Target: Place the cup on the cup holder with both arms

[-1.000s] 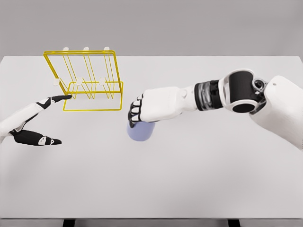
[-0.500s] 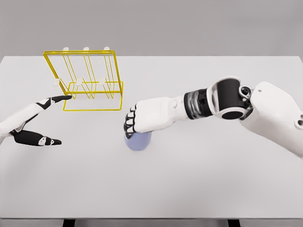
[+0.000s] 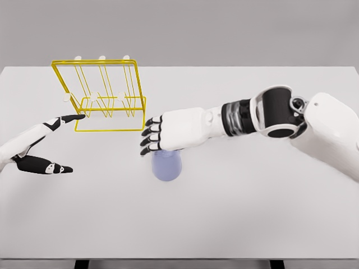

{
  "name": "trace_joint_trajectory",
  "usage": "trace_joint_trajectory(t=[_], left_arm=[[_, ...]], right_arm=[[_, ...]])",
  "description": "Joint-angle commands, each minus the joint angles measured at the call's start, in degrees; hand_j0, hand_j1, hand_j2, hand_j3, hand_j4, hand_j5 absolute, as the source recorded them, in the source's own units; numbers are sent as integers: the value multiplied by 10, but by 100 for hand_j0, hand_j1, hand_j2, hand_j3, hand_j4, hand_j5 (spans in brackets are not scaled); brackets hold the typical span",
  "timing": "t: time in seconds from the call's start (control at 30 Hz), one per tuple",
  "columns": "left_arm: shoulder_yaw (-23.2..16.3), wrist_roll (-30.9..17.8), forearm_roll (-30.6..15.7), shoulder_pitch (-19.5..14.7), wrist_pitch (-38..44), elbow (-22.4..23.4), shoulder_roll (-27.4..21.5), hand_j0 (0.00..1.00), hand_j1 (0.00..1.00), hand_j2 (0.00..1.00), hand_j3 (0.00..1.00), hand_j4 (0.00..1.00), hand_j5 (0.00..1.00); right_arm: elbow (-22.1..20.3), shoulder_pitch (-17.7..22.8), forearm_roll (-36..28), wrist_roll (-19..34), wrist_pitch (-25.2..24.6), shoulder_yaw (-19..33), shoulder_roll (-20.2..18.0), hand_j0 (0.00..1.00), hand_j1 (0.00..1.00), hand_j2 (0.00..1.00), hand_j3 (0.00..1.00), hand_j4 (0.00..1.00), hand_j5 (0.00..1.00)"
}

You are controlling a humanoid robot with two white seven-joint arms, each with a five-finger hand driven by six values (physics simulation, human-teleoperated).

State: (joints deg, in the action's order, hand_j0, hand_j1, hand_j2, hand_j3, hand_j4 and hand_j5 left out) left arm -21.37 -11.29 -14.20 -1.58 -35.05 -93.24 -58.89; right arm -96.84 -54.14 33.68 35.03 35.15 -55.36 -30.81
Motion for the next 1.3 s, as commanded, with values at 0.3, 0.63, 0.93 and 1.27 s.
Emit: trace_joint_trajectory(t=[0.3,0.63,0.93,1.27], left_arm=[[60,-27,46,1,0,0,4,100,100,100,100,100,100],[180,-43,221,-39,0,3,22,100,100,100,100,100,100],[119,-86,247,-162,0,-25,-2,100,100,100,100,100,100],[-211,-105,214,-408,0,-42,4,100,100,100,100,100,100]], right_arm=[[-4,236,-58,0,-2,459,-69,100,100,100,100,100,100],[-4,516,-58,0,-2,713,-17,100,100,100,100,100,100],[-9,531,-57,0,-2,721,37,100,100,100,100,100,100],[-18,551,-55,0,-2,719,31,100,100,100,100,100,100]])
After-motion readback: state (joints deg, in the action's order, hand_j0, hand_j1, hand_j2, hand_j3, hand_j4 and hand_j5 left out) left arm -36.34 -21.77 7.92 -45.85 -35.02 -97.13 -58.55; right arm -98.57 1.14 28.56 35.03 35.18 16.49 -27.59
